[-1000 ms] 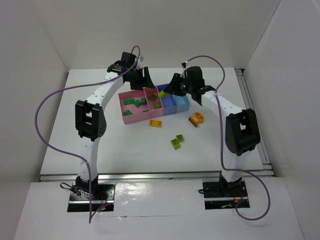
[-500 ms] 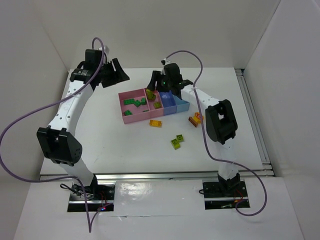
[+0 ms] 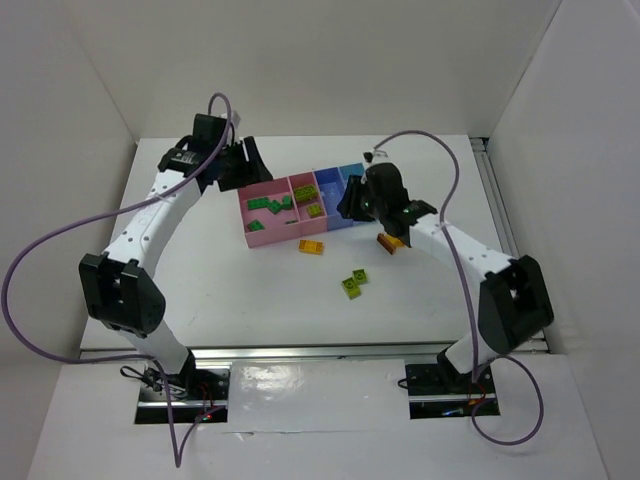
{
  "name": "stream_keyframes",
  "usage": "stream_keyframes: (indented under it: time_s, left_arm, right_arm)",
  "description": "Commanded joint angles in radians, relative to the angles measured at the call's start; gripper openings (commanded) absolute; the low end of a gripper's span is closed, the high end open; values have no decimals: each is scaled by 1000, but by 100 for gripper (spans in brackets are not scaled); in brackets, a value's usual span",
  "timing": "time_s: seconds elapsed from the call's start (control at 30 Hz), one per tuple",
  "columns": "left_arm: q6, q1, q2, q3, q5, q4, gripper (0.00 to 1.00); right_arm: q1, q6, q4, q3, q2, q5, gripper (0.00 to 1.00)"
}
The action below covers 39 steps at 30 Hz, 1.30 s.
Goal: Sort the legos into containers by color
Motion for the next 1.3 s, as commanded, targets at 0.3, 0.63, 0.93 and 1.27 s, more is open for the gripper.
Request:
stream_keyframes:
  time_s: [0.3, 0.63, 0.93, 1.27]
  left_arm:
    - [14, -130, -31, -57, -15, 12, 71]
    - [14, -167, -20, -68, -37, 12, 70]
    - [14, -186, 9, -59, -37, 12, 70]
    - [14, -195, 29, -59, -37, 12, 70]
  right_arm:
    - [17, 31, -264, -277, -157, 38, 89]
    - [35, 51, -188, -302, -33, -31, 83]
    - [35, 83, -235, -291, 14, 113, 60]
    - [35, 74, -246, -271, -69, 117, 32]
